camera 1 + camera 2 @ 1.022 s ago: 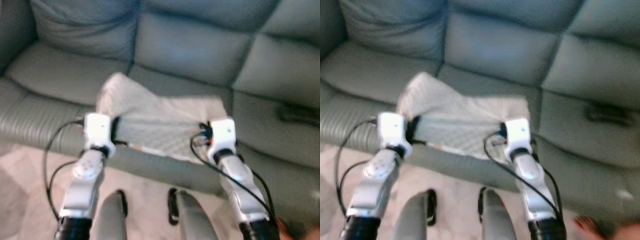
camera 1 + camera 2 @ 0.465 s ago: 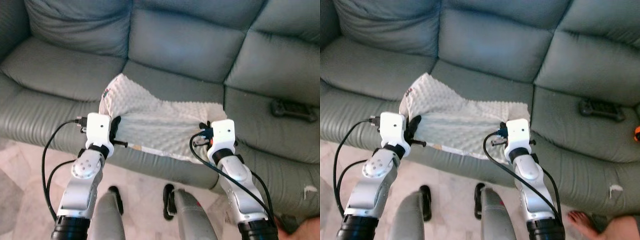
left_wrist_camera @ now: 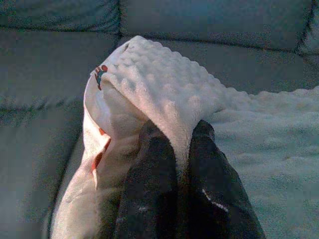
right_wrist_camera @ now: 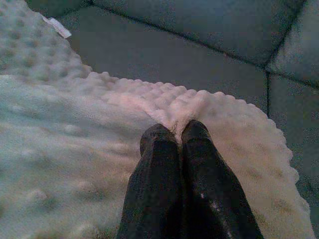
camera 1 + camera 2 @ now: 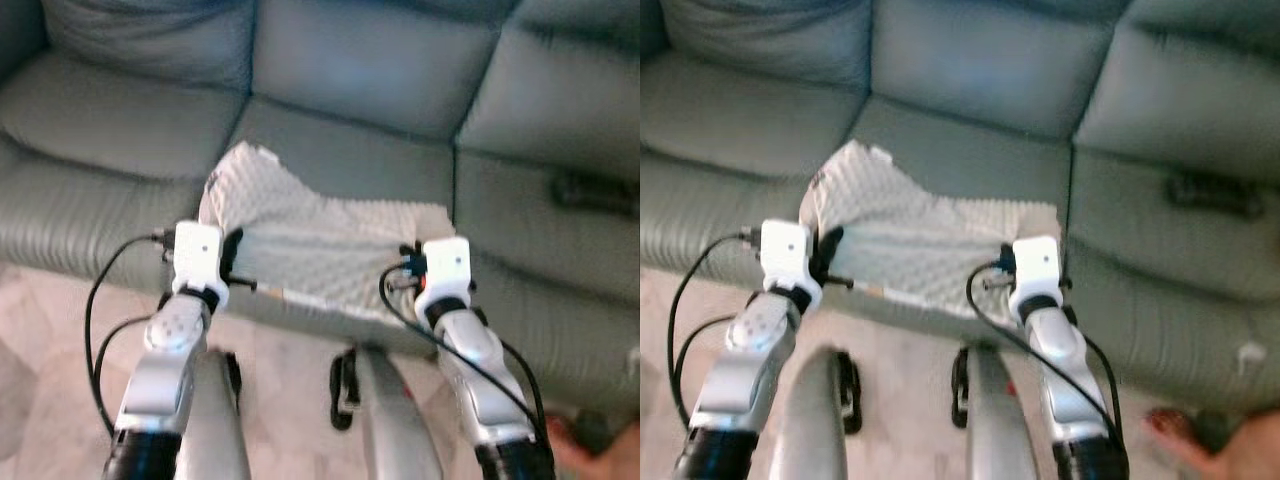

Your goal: Move the pillow to the sofa

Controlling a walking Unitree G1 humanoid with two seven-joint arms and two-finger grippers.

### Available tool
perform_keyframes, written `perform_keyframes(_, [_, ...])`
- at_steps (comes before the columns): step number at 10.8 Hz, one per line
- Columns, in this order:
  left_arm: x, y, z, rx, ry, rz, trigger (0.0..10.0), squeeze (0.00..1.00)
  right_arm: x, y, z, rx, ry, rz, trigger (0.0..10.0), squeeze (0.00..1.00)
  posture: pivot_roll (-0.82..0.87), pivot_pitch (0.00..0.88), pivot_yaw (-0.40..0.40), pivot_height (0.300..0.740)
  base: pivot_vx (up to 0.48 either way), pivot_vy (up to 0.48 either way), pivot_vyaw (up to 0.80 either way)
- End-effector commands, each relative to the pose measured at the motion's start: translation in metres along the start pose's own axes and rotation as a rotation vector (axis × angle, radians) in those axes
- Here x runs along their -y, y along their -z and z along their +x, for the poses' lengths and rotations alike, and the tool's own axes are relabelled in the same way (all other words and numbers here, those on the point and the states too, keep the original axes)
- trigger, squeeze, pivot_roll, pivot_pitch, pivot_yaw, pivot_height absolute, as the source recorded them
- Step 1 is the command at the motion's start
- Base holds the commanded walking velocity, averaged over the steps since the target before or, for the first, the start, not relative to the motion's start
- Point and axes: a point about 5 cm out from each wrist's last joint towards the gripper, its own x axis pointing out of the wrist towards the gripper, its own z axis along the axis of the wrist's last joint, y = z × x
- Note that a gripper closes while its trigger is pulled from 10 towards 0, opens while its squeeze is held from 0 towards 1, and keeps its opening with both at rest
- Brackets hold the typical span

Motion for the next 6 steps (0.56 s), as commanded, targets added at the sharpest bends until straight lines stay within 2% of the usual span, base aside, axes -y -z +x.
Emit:
perform_keyframes(1, [0.0006, 0.0007, -0.0011, -0.004, -0.002, 0.003, 10.0, 0.0, 0.0041, 0.0026, -0.0024, -0.006, 0.017, 0.0, 10.0, 0.0, -0.04, 0.351, -0.065, 0.627, 0.0, 0.0, 0.0])
perform_keyframes(6, [0.0079, -0.0033, 0.0049, 0.015, 0.043, 0.01, 10.0, 0.0, 0.0058, 0.0014, 0.0031, -0.003, 0.039, -0.004, 10.0, 0.0, -0.04, 0.337, -0.064, 0.627, 0.0, 0.0, 0.0])
